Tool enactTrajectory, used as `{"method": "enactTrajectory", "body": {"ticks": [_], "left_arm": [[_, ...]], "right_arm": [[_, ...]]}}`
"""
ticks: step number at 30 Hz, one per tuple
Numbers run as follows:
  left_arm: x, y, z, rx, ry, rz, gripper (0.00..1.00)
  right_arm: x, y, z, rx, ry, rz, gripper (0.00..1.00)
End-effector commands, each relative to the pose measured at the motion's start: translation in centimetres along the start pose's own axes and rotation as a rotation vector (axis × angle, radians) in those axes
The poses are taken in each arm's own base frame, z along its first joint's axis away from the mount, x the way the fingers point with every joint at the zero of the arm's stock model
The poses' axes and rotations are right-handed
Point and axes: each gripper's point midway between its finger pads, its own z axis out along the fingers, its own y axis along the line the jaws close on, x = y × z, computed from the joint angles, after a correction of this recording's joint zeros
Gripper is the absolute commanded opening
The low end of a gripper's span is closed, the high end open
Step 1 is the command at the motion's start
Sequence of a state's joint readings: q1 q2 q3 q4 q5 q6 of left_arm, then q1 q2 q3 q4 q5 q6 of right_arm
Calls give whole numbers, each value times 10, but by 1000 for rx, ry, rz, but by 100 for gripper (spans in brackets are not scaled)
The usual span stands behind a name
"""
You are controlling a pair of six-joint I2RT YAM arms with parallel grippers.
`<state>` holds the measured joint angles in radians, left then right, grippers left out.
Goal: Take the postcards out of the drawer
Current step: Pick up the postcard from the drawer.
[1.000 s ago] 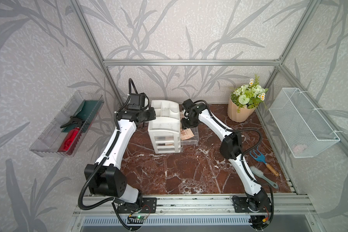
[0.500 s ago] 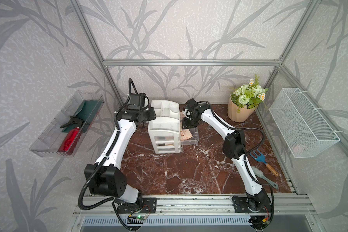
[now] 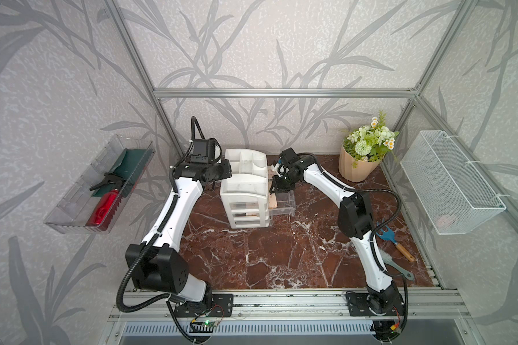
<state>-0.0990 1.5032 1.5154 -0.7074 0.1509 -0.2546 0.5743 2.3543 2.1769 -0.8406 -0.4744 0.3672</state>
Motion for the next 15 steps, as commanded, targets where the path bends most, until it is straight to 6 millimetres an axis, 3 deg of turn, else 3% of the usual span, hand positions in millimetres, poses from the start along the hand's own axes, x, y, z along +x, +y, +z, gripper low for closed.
{"method": "enactTrajectory", "body": {"ticks": [1, 8, 15], "left_arm": [[13, 6, 7, -17, 47, 9, 5], [12, 5, 6, -13, 43, 9, 5], [7, 2, 0, 0, 22, 6, 7]], "right_arm": [[-14, 27, -26, -94, -68, -23, 20], [-12, 32, -26, -135, -73, -11, 14], [-12, 24, -26, -122, -81, 14, 5]]}}
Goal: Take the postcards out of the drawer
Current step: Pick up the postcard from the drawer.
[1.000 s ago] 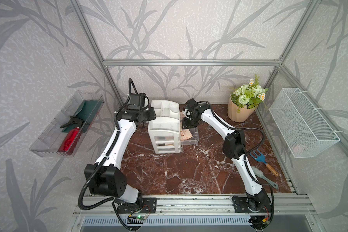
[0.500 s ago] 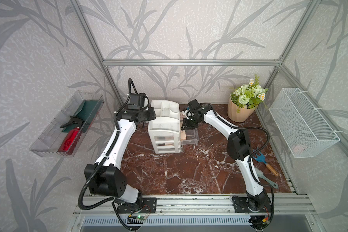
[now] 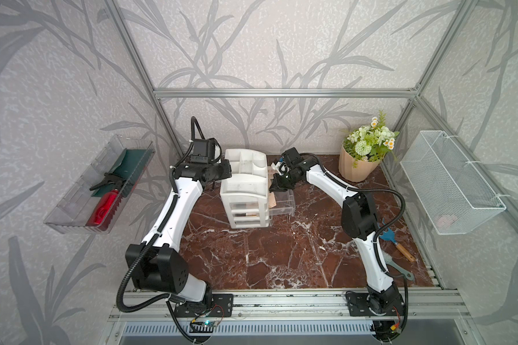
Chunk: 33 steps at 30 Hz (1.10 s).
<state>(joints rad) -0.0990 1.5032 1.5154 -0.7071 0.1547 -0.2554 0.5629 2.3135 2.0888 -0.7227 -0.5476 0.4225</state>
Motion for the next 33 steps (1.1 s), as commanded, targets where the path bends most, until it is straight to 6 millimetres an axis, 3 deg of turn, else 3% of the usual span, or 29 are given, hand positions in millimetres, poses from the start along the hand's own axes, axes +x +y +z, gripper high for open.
{"method": "enactTrajectory", "body": {"ticks": [1, 7, 17, 25, 33], "left_arm": [[4, 1, -3, 0, 12, 7, 8], [-14, -7, -25, 25, -61, 9, 13], [-45, -24, -71, 89, -190, 6, 23], [-51, -42, -81, 192, -218, -27, 32], [-54, -70, -81, 347, -231, -74, 37]], "right_arm": [[-9, 15, -23, -36, -56, -7, 4], [-20, 13, -49, -33, -142, 7, 0], [-47, 11, -116, 41, -402, -6, 0], [-72, 24, -164, 53, -577, -10, 0], [-96, 51, -206, -88, -825, 61, 0]]}}
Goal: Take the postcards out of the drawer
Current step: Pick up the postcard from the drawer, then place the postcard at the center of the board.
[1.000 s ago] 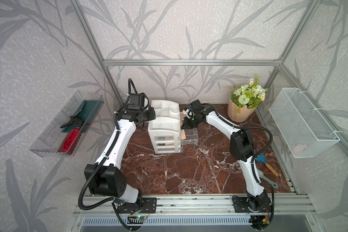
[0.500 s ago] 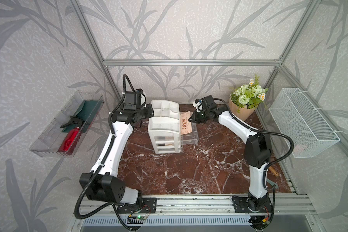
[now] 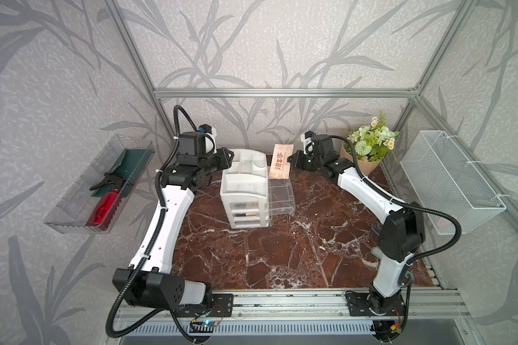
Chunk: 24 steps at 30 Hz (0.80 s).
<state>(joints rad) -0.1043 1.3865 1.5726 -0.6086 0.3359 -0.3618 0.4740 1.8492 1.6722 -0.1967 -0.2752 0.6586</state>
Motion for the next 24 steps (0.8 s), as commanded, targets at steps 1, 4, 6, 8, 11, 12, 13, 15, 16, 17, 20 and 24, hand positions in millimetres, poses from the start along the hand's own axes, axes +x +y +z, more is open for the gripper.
{"method": "enactTrajectory", "body": {"ticks": [1, 4, 6, 8, 11, 12, 13, 15, 16, 17, 20, 24], "left_arm": [[-8, -21, -5, 100, -35, -31, 37], [-7, -27, -1, 134, -36, -52, 39], [-7, -29, 1, 149, -39, -68, 40], [-6, -32, 4, 166, -39, -82, 40], [-6, -37, 10, 195, -39, -107, 41], [-6, -38, 13, 202, -39, -118, 42], [-5, -40, 16, 213, -37, -127, 42], [-5, -45, 21, 234, -39, -143, 42], [-4, -47, 25, 243, -37, -151, 42], [-5, -49, 27, 252, -41, -156, 42], [-5, -55, 36, 275, -43, -177, 43], [-5, -63, 46, 307, -43, -200, 43]], "right_arm": [[-47, 32, -24, -94, -204, 46, 0], [-57, 37, -30, -125, -269, 79, 0], [-62, 40, -32, -141, -293, 97, 0], [-67, 43, -32, -161, -313, 120, 0], [-72, 44, -32, -187, -354, 165, 0], [-74, 45, -34, -196, -373, 182, 0], [-75, 45, -35, -203, -397, 199, 0], [-76, 47, -38, -213, -435, 228, 0], [-76, 49, -39, -225, -452, 242, 0], [-75, 51, -39, -232, -465, 258, 0], [-72, 60, -41, -258, -502, 290, 0], [-68, 71, -41, -319, -531, 332, 0]]}}
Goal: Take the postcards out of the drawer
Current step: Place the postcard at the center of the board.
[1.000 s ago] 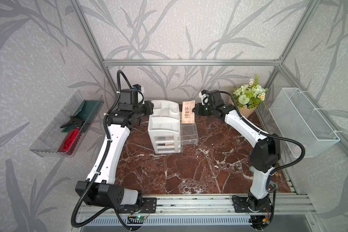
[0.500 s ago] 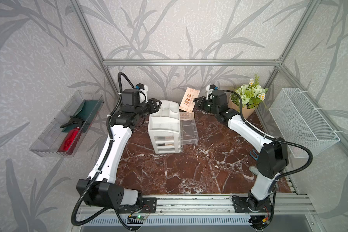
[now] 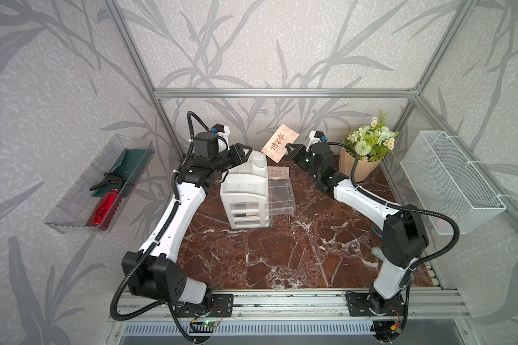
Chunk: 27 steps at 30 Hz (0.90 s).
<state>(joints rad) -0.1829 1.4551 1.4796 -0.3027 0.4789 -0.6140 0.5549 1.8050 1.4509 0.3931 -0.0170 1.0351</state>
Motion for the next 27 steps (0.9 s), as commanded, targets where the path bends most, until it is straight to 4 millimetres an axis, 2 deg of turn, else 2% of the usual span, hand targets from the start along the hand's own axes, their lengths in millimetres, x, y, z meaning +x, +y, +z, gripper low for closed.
{"method": "enactTrajectory", "body": {"ticks": [1, 12, 20, 27], "left_arm": [[-6, -13, 9, 64, -28, -29, 43], [-5, -14, 20, 88, -29, -57, 45], [-8, -19, 19, 110, -44, -47, 45], [-8, -19, 22, 122, -38, -42, 40]], "right_arm": [[-22, 49, -14, -154, -114, 75, 0], [-4, 70, -6, -257, -96, 171, 0], [9, 72, 0, -274, -56, 202, 0], [18, 73, 2, -288, -28, 226, 0]]}}
